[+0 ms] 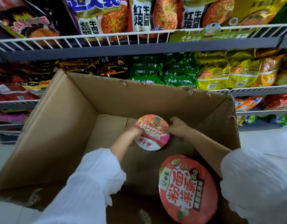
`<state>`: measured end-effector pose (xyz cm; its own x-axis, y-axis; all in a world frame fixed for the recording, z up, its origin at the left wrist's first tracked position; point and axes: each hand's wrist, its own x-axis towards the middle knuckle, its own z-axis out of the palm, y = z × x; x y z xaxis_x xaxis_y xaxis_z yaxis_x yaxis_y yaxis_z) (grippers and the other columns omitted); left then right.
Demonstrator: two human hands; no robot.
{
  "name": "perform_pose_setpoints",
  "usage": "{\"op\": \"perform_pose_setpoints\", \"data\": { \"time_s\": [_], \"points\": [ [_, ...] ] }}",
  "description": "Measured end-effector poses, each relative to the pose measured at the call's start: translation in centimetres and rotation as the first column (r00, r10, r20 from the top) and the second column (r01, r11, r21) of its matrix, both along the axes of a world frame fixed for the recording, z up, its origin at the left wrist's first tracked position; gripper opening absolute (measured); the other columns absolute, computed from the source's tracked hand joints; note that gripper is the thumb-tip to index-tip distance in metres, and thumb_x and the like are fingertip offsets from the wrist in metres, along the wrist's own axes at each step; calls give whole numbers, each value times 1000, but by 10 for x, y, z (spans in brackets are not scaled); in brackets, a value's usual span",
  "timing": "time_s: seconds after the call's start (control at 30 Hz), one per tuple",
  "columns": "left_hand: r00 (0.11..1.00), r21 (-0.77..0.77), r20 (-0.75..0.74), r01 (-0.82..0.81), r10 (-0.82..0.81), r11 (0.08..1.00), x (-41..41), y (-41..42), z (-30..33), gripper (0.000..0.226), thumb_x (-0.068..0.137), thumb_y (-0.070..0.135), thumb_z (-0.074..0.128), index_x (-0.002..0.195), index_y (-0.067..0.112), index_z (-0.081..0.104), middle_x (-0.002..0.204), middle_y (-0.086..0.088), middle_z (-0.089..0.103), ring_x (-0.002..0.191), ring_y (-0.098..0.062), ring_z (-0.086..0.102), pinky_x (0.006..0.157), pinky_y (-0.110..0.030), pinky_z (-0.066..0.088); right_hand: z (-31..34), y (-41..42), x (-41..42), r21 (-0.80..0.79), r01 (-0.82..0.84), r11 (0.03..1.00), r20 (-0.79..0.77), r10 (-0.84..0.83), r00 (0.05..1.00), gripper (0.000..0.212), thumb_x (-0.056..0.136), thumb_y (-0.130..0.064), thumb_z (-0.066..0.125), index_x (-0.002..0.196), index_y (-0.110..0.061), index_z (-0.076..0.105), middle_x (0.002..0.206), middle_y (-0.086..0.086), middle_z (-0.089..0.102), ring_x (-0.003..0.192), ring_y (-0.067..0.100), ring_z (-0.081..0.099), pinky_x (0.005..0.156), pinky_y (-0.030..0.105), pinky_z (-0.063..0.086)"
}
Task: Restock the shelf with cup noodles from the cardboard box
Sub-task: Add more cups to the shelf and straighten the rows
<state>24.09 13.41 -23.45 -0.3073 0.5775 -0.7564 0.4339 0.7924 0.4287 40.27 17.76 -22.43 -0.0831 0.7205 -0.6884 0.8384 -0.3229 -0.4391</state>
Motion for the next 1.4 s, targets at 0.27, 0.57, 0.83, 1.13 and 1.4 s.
{"op": "perform_pose_setpoints", "data": {
  "time_s": [0.27, 0.57, 0.83, 1.13, 1.4],
  "points": [
    [972, -36, -43, 231, -232, 972, 12, 12, -89, 97, 60, 56, 55, 146, 25, 25, 142, -7, 39, 121, -27, 47, 86, -34, 47, -8, -30, 35, -317, -327, 890, 143, 386, 911, 30, 86, -26, 66, 112, -11, 67, 113, 9, 67, 84, 16, 59, 74, 26, 48],
    [828, 126, -215, 550, -518, 826, 3, -30, -26, 91, 81, 39, 71, 149, 40, 10, 157, -10, -11, 144, -38, 4, 114, -51, 22, -21, -38, 23, -104, -377, 920, 105, 387, 916, 16, 84, 1, 60, 92, -2, 73, 102, 12, 69, 91, 19, 61, 66, 17, 44],
    [997, 284, -35, 74, -67, 956, -22, -27, -38, 63, 85, 7, 66, 141, 19, 38, 135, -7, 53, 125, -26, 49, 99, -29, 38, -18, -18, 20, 20, -296, 955, 67, 294, 954, 22, 85, 4, 57, 88, -6, 76, 89, 4, 70, 76, 8, 56, 69, 23, 46],
    [948, 260, -265, -104, 174, 960, -67, -25, -37, 43, 88, 6, 55, 131, 12, 50, 128, -17, 58, 121, -33, 51, 96, -32, 41, -29, 3, 5, 108, 88, 990, 30, -92, 995, 21, 88, -1, 56, 80, -7, 74, 88, 6, 66, 87, 17, 58, 73, 23, 41],
    [994, 155, 9, -106, 106, 982, -32, -19, -4, 64, 89, 65, 36, 104, 10, 64, 116, -14, 65, 109, -31, 60, 95, -35, 46, -12, -3, 8, -223, 327, 918, -165, -366, 916, 51, 92, -51, 49, 105, -4, 63, 91, 10, 67, 95, 29, 62, 96, 38, 45]
  ]
}}
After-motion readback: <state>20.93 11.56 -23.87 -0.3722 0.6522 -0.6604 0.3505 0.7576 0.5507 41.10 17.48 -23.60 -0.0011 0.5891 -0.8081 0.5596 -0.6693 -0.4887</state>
